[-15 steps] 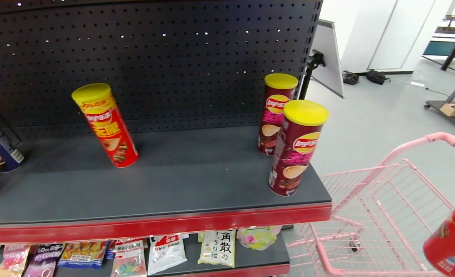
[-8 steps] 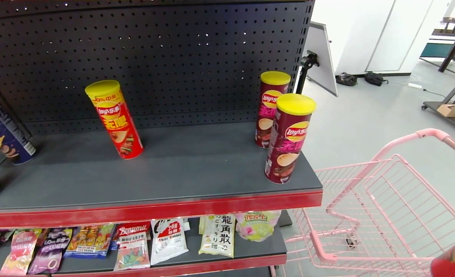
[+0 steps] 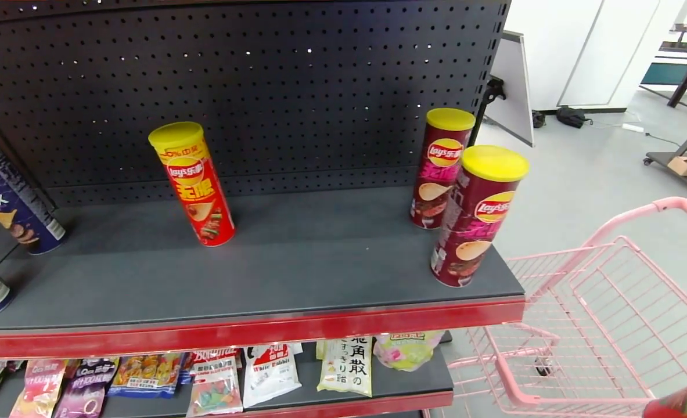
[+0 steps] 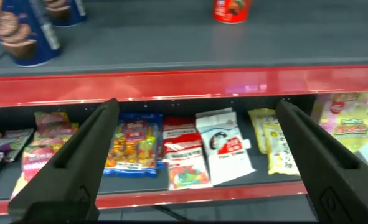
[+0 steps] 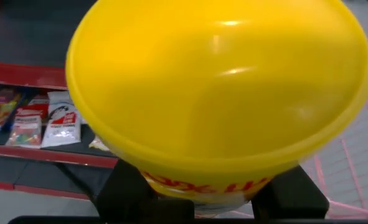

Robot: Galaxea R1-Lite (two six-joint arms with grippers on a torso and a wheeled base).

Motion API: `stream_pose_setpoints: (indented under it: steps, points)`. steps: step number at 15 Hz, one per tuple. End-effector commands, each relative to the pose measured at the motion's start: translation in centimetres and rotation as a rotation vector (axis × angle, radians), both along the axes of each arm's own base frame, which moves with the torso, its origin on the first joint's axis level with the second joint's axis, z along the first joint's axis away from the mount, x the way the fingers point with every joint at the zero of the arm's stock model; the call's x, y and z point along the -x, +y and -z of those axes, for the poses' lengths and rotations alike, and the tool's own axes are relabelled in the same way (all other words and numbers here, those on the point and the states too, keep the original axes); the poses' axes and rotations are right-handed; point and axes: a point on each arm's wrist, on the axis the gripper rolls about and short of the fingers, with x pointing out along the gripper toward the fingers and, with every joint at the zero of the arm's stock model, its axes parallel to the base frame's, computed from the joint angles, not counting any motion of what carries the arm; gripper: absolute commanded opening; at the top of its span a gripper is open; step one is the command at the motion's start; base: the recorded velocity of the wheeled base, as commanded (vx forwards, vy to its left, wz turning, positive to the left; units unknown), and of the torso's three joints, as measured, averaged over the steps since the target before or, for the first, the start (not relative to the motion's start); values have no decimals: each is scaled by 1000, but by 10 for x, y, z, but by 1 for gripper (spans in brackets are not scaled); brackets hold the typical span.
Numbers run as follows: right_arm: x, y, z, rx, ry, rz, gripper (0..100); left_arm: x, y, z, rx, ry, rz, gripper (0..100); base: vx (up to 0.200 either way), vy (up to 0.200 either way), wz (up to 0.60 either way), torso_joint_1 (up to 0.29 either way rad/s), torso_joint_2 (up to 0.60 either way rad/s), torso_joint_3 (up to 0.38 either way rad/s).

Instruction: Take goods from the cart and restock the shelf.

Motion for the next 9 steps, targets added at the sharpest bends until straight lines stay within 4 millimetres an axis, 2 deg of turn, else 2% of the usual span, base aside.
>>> stream_pose_setpoints:
  steps: [1,4,9]
  points:
    - [7,1,7,-7,-20,-55,0,0,0,0,0,2,-1,100,0,200,0,-7,-2,2]
    - [6,2,10,-12,-10,-121,0,0,0,0,0,2,-1,100,0,200,0,2,4,5]
    - [2,4,3,-18,1,-182,0,0,0,0,0,2,-1,100,0,200,0,0,3,2]
